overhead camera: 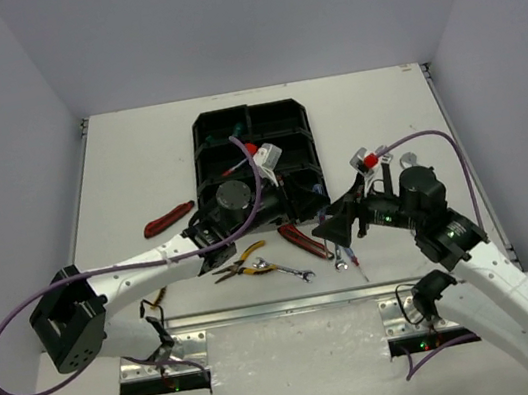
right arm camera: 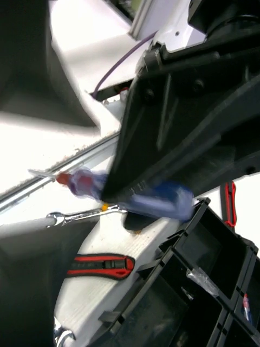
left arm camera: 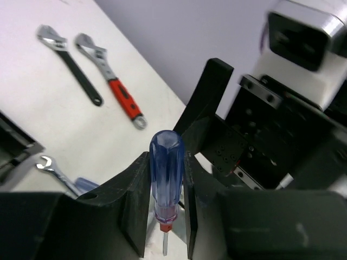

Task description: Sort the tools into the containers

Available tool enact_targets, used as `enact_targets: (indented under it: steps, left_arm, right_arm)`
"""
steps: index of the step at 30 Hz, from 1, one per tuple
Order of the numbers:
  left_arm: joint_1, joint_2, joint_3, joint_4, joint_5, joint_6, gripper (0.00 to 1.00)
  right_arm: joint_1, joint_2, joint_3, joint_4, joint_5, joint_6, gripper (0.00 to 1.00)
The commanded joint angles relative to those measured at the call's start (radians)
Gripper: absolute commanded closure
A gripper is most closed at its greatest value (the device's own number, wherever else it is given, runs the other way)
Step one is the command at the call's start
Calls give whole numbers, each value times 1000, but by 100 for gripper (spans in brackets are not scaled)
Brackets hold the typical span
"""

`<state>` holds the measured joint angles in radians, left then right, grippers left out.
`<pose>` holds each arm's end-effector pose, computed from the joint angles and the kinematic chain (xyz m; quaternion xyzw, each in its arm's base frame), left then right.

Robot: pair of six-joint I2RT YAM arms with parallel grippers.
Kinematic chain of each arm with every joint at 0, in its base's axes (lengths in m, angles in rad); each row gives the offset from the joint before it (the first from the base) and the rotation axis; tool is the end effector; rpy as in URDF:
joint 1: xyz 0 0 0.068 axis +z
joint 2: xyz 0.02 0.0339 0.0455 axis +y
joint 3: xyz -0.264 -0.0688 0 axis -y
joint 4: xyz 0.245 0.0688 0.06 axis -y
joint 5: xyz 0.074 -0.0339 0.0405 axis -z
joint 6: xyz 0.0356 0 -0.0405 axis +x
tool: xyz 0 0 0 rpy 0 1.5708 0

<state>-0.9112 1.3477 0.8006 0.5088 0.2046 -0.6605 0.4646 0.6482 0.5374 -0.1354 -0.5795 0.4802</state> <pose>0.1848 -0.2501 0.2906 0.1599 0.7023 -0.5400 0.4355 0.1346 0.0893 0.2801 -0.1698 0.7571 0.4688 0.4222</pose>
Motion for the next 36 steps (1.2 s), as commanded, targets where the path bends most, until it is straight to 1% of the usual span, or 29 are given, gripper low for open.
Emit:
enact_targets:
  steps: [1, 2, 3, 4, 5, 6, 7, 8, 10, 12, 15, 17, 18, 20, 22, 25, 29, 31, 33, 34, 35, 36]
  left_arm:
    - [17, -12, 172, -295, -273, 169, 100]
    - [36, -12, 206, -362, -358, 204, 100]
    - [56, -10, 233, -408, -444, 242, 100]
    - [64, -6, 266, -461, -499, 296, 100]
    - [77, -5, 289, -462, -557, 297, 100]
    - [102, 32, 326, -536, -654, 397, 100]
    - [133, 53, 361, -571, -726, 447, 100]
    - [165, 82, 390, -588, -774, 500, 100]
    - [248, 146, 440, -575, -803, 615, 100]
    - [314, 194, 454, -527, -770, 758, 100]
    - [357, 240, 401, -220, -702, 1038, 100]
    - [375, 281, 383, -121, -625, 1136, 100]
    - [382, 303, 389, -121, -583, 1155, 100]
    - [392, 366, 419, -141, -553, 1184, 100]
    - [397, 402, 399, -101, -536, 1187, 100]
    - [401, 426, 367, -60, -518, 1165, 100]
    - [400, 458, 357, -50, -433, 1131, 100]
    - [400, 467, 350, -38, -424, 1130, 100]
    - [400, 478, 362, -62, -411, 1136, 99]
    - [400, 479, 369, -83, -409, 1139, 95]
    - [402, 476, 376, -101, -402, 1138, 78]
    - [401, 464, 378, -126, -400, 1138, 65]
  right_arm:
    - [11, -49, 46, -29, 128, -13, 6]
    - [11, -56, 59, -68, 182, -21, 1]
    - [12, -63, 75, -99, 246, -28, 1]
    - [12, -65, 83, -142, 278, -39, 1]
    - [12, -67, 93, -143, 314, -46, 1]
    - [11, -70, 105, -198, 358, -53, 1]
    - [12, -75, 113, -219, 382, -63, 1]
    - [12, -79, 118, -231, 395, -71, 1]
    - [12, -89, 117, -247, 402, -86, 1]
    - [11, -94, 108, -254, 402, -95, 1]
    - [12, -103, 98, -266, 397, -106, 1]
    - [11, -108, 96, -281, 396, -114, 1]
    - [12, -111, 96, -287, 399, -117, 1]
    - [12, -123, 91, -298, 411, -119, 1]
    - [12, -124, 91, -314, 416, -114, 1]
    - [12, -110, 100, -332, 406, -116, 1]
    - [11, -80, 116, -361, 389, -127, 1]
    - [12, -76, 122, -368, 382, -132, 1]
    - [12, -78, 127, -376, 383, -134, 1]
    - [11, -79, 127, -380, 384, -136, 1]
    - [11, -78, 127, -384, 388, -133, 1]
    - [12, -76, 126, -388, 400, -128, 1]
